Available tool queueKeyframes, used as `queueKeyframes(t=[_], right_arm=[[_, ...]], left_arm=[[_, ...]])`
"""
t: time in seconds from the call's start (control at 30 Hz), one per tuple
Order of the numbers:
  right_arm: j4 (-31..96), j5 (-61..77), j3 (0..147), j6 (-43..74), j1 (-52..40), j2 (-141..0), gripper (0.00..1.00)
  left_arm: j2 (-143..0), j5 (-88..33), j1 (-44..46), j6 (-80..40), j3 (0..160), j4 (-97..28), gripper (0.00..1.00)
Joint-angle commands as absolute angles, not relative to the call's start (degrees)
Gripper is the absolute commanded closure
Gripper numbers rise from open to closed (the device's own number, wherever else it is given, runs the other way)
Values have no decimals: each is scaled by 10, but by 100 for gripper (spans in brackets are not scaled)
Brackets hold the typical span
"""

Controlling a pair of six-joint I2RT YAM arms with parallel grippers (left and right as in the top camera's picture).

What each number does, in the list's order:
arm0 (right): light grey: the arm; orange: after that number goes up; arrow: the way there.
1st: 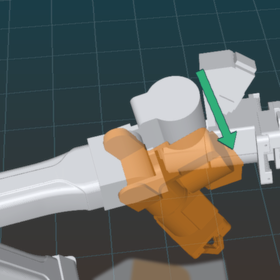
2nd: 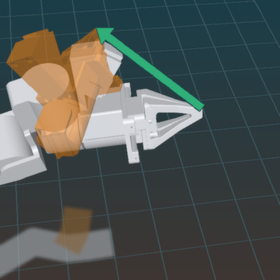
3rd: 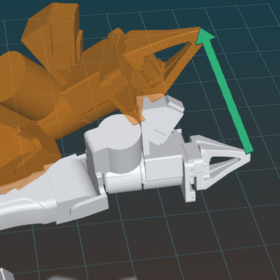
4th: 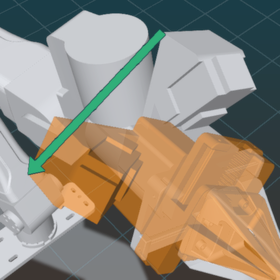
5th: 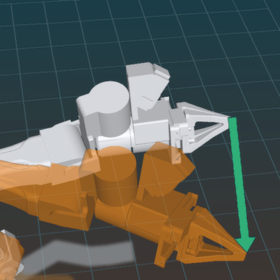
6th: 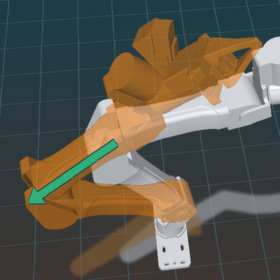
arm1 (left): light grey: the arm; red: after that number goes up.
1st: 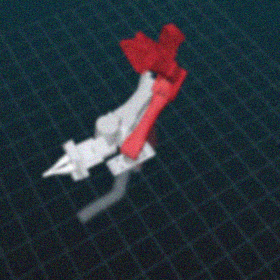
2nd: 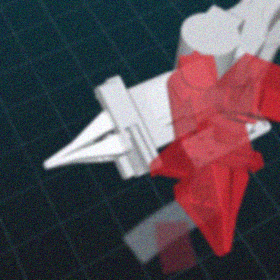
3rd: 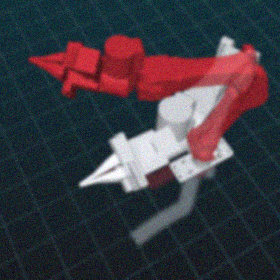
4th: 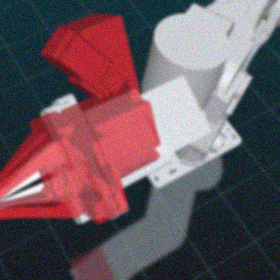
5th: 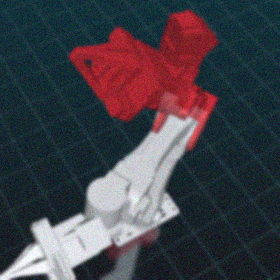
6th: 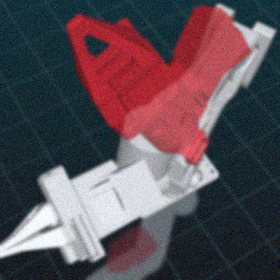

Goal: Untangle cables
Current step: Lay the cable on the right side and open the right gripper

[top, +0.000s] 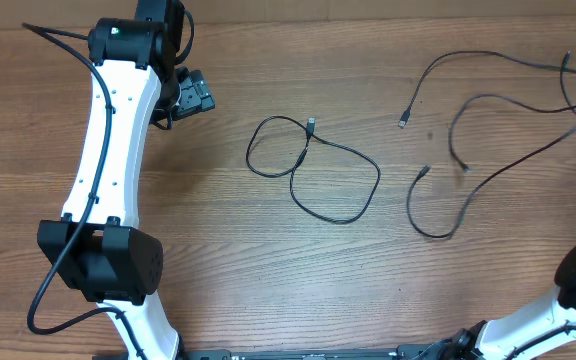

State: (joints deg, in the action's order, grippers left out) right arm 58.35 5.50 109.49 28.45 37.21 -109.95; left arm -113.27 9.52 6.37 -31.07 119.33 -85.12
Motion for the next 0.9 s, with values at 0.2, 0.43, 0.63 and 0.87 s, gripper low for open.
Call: queueKeyframes(t=[0.2, 0.43, 0.63, 0.87], right_arm=[[483, -96, 1098, 282, 381, -1173, 96], [425, -194, 1098, 282, 396, -1214, 96], [412, -192, 1098, 283, 443, -1217, 96], [442, -70, 1094, 282, 479, -1218, 7]], left_arm=[[-1127, 105, 68, -300, 1193, -850, 0], [-1127, 105, 68, -300, 1193, -850, 0], [-1127, 105, 68, -300, 1193, -850, 0], [-1127, 105, 68, -300, 1193, -850, 0]])
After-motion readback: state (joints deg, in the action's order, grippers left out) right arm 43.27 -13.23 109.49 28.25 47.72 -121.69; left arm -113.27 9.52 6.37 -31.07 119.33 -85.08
